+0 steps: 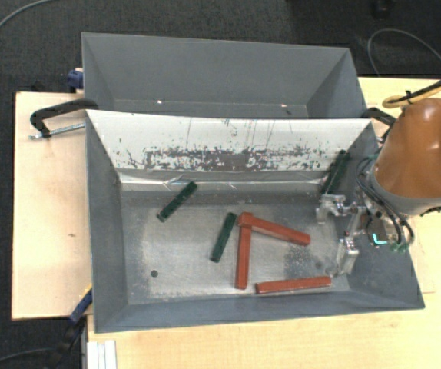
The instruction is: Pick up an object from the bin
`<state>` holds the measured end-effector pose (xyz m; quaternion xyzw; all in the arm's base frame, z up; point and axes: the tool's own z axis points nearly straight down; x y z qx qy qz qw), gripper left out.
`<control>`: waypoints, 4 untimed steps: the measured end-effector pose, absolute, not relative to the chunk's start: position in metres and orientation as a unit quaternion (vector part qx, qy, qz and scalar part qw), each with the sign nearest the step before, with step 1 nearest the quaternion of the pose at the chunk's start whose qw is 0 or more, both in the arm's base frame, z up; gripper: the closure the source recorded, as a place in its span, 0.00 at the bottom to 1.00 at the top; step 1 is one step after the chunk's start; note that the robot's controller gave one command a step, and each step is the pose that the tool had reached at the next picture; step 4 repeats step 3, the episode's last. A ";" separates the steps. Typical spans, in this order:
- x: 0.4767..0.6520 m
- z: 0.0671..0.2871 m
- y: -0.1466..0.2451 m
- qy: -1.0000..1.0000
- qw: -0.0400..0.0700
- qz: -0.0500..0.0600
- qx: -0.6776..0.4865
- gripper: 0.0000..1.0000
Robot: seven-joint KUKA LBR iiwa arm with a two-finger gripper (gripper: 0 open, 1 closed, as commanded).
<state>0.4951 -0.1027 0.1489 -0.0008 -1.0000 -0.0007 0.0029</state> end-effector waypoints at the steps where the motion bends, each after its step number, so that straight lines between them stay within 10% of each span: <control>1: 0.523 0.066 -0.091 -1.000 0.002 -0.001 -0.003 0.00; 2: 0.524 0.071 -0.092 -1.000 -0.001 0.000 -0.004 1.00; 3: 0.526 0.260 -0.108 -1.000 -0.008 0.002 0.001 1.00; 4: 0.526 0.260 -0.108 -1.000 -0.008 0.002 0.001 1.00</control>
Offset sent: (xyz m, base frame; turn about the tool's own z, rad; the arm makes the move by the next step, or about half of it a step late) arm 0.0277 0.0104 -0.0789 0.0064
